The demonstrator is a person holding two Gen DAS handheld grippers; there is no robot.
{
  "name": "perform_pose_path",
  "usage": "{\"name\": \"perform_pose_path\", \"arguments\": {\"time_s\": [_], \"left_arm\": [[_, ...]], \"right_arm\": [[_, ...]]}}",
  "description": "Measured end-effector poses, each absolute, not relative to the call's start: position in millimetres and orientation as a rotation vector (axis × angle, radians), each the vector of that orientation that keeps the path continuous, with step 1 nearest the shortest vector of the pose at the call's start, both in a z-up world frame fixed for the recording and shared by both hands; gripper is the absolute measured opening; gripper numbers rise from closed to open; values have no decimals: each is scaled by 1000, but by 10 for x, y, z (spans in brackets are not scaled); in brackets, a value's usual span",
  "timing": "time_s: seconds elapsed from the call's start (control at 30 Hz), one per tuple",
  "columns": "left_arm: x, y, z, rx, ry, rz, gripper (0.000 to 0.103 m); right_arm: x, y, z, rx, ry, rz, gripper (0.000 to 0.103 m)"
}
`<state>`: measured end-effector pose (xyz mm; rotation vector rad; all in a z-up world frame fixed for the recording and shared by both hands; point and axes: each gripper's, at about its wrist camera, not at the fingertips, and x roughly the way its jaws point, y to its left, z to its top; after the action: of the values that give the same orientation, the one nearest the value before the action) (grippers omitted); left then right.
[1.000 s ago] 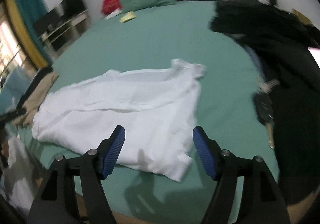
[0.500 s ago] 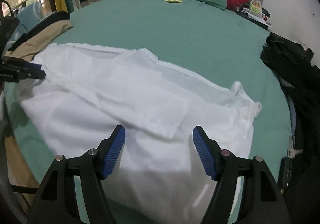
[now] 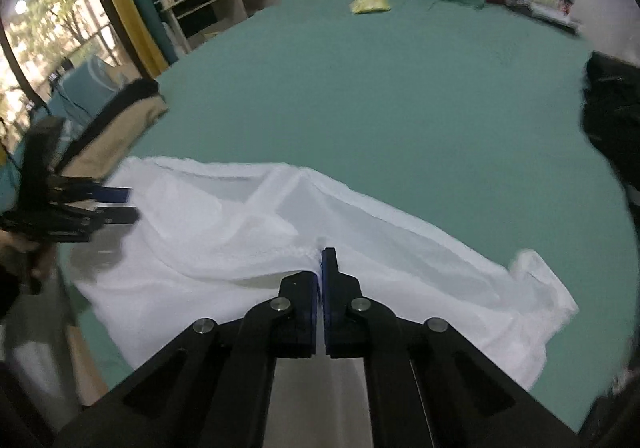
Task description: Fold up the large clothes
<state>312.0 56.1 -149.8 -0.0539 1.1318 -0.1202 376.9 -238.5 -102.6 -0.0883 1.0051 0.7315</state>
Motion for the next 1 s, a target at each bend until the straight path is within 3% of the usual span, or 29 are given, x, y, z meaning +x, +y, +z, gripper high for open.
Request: {"name": "perform_pose_path", "arguments": {"time_s": [0.27, 0.4, 0.43, 0.5, 0.53, 0.57, 0.87, 1.0], "left_arm": [[3633, 820, -1502, -35, 1065, -96, 49], [3873, 1000, -1424, -2, 999, 20, 49], [3854, 1051, -1343, 1, 969, 60, 49], [3727, 1075, -1181, -38, 916, 58, 49], [3627, 1050, -1125, -51, 915, 33, 49], [3522, 1003, -1109, -54, 941, 1, 49], [3042, 608, -1749, -85, 1258, -194, 48], [3272, 710, -1752, -107, 1201, -105, 49]], "right_arm": [[4266, -2450, -998, -8, 958, 677, 2], [4645, -2330, -1261, -50, 1048, 618, 3], [4672, -2313, -1291, -78, 1058, 591, 11], [4603, -2290, -1284, -165, 1013, 512, 51], [4548, -2309, -1243, -184, 985, 498, 77], [4467, -2356, -1184, -179, 956, 484, 84], [3706, -2832, -1167, 40, 992, 485, 84], [3532, -2905, -1409, 40, 1047, 437, 84]]}}
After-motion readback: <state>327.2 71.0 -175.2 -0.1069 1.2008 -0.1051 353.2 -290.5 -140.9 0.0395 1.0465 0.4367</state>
